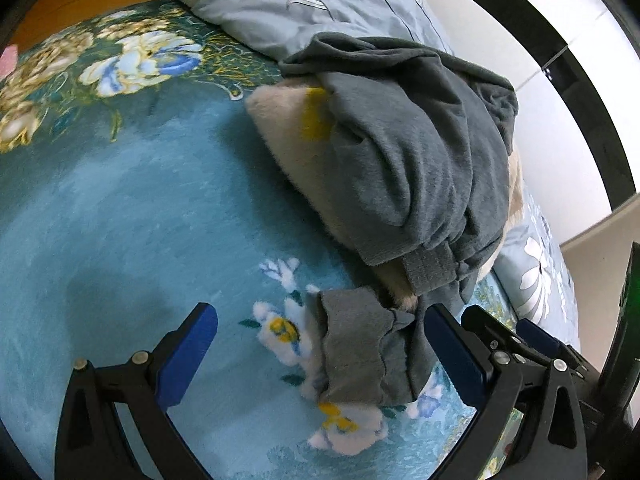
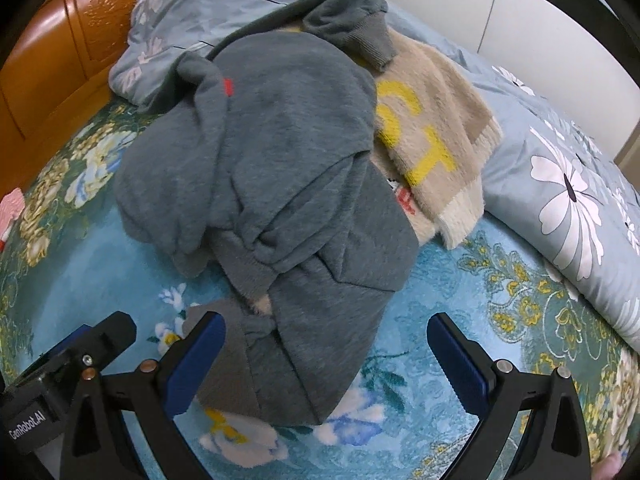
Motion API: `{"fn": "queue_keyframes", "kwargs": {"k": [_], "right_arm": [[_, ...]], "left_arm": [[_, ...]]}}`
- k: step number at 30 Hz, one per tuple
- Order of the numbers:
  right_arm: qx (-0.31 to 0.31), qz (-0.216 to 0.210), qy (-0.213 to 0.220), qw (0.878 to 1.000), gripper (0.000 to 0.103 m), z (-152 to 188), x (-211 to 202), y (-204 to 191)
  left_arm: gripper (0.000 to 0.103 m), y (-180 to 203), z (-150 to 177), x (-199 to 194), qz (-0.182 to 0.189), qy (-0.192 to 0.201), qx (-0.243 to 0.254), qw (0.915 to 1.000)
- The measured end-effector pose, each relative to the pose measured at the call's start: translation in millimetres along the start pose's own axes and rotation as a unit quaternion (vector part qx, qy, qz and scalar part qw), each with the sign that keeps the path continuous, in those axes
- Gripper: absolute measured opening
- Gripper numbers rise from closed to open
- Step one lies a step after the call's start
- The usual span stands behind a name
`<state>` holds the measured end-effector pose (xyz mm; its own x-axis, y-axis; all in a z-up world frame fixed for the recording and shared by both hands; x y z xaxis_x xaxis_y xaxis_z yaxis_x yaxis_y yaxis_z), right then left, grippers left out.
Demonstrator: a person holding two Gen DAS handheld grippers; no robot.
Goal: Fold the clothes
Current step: 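Grasp the grey garment with the right gripper and lift it off the pile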
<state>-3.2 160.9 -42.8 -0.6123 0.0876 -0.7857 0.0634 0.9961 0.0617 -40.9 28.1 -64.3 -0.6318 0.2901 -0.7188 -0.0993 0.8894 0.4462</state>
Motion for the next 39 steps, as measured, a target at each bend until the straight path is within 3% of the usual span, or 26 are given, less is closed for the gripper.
{"fn": "queue_keyframes", "kwargs": {"k": [14, 19, 21, 26, 29, 31, 32, 36, 39], "right_arm": [[0.003, -0.010, -0.010, 1.000, 0.100, 17, 4, 0], [0.015, -0.037, -0.021, 0.999, 0.099, 17, 6, 0], [0.053, -0.061, -0.015, 0.997, 0.097, 9, 6, 6], [0.179, -0.138, -0.016, 0.974, 0.080, -14, 21, 10], [0.225, -0.160, -0.036, 0.960, 0.049, -23, 33, 5], [0.260, -0.165, -0.036, 0.951, 0.020, -27, 38, 10], [0.277, -0.170, -0.030, 0.945, 0.015, -27, 38, 15], [0.312, -0.254, 0.010, 0.915, 0.012, -26, 7, 31], [0.303, -0.297, 0.053, 0.904, 0.012, -15, -37, 48]], "left_arm": [[0.103, 5, -6, 6, 0.002, -0.018, 0.005, 0.9998], [0.103, -1, -10, 1, 0.009, -0.007, -0.007, 0.9999], [0.103, -8, -13, -4, 0.005, -0.002, -0.017, 0.9998], [0.103, -30, -9, -22, -0.010, 0.000, -0.065, 0.9979], [0.103, -44, 2, -38, -0.016, 0.001, -0.098, 0.9951], [0.103, -51, 9, -47, 0.008, 0.010, -0.129, 0.9915], [0.103, -54, 12, -52, 0.012, 0.013, -0.144, 0.9894], [0.103, -59, 29, -65, 0.033, 0.007, -0.188, 0.9815], [0.103, -55, 43, -75, 0.047, -0.008, -0.193, 0.9800]]}}
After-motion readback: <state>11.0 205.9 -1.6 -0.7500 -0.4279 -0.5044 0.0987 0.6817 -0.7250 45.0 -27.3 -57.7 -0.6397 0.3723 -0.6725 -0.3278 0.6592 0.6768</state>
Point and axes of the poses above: each gripper's, at about its wrist camera, not at the fingertips, and x roughly the way its jaws point, y to its right, z to its underside, the point moved 8 cm from there along x, roughly the way its jaws point, and after that the axes turned 10 degrees about y, right-handed, at the moved point
